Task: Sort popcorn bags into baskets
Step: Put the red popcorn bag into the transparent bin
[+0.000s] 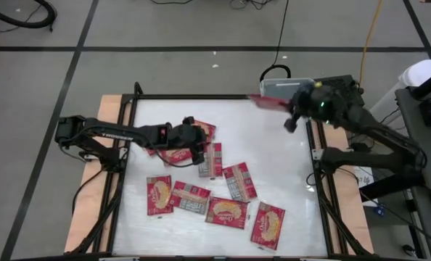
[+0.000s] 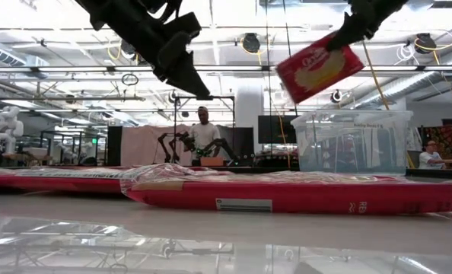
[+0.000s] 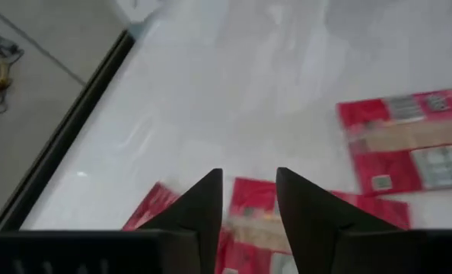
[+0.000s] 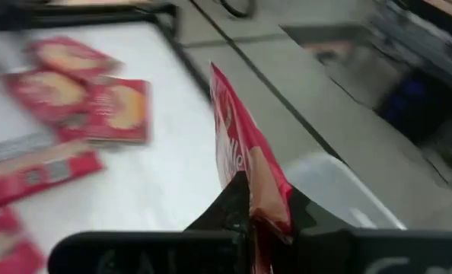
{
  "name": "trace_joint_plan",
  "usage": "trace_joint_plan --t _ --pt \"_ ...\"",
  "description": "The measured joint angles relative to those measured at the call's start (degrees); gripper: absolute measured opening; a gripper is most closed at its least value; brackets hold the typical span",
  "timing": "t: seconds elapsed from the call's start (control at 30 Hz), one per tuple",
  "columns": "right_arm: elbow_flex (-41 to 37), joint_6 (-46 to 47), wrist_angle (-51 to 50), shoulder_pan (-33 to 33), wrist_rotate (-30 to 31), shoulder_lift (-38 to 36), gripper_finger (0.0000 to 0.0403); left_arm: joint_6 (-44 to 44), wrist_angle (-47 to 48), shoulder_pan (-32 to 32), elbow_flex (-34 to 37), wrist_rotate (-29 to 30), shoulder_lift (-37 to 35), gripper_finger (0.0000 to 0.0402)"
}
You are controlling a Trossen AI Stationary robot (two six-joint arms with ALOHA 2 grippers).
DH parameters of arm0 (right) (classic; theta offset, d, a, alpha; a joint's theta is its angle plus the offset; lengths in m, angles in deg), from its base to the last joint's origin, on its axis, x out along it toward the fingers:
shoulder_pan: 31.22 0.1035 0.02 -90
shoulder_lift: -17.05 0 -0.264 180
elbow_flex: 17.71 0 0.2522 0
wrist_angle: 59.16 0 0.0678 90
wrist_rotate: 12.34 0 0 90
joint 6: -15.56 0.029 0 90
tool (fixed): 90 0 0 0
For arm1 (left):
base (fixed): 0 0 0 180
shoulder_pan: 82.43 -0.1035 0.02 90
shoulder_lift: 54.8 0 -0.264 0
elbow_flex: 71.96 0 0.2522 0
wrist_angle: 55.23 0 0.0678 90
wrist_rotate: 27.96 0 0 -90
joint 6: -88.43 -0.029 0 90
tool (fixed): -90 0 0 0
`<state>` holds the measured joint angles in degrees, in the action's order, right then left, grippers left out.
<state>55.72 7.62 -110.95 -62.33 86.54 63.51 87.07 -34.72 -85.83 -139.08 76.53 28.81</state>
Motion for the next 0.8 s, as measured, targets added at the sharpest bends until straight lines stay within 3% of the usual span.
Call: trace_joint_plan --t 0.13,0.37,0.47,0.8 --pt "2.5 1.6 -0.7 -9.2 -1.4 1.8 0.0008 0.1 0.5 1.1 0.0 0.0 0.7 0.0127" --pt "2.7 2.2 -3.4 -21.7 -15.3 8.8 0.0008 0.5 0.5 4.0 0.0 -0.1 0.6 0.0127" --pt "2.7 2.0 -4.0 -24.4 -18.0 12.2 0.0008 0.5 1.1 5.2 0.0 -0.1 0.6 0.0127" --pt "2.6 2.1 -5.7 -28.8 -18.2 20.7 0.0008 1.6 0.5 7.3 0.0 -0.1 0.6 0.0127"
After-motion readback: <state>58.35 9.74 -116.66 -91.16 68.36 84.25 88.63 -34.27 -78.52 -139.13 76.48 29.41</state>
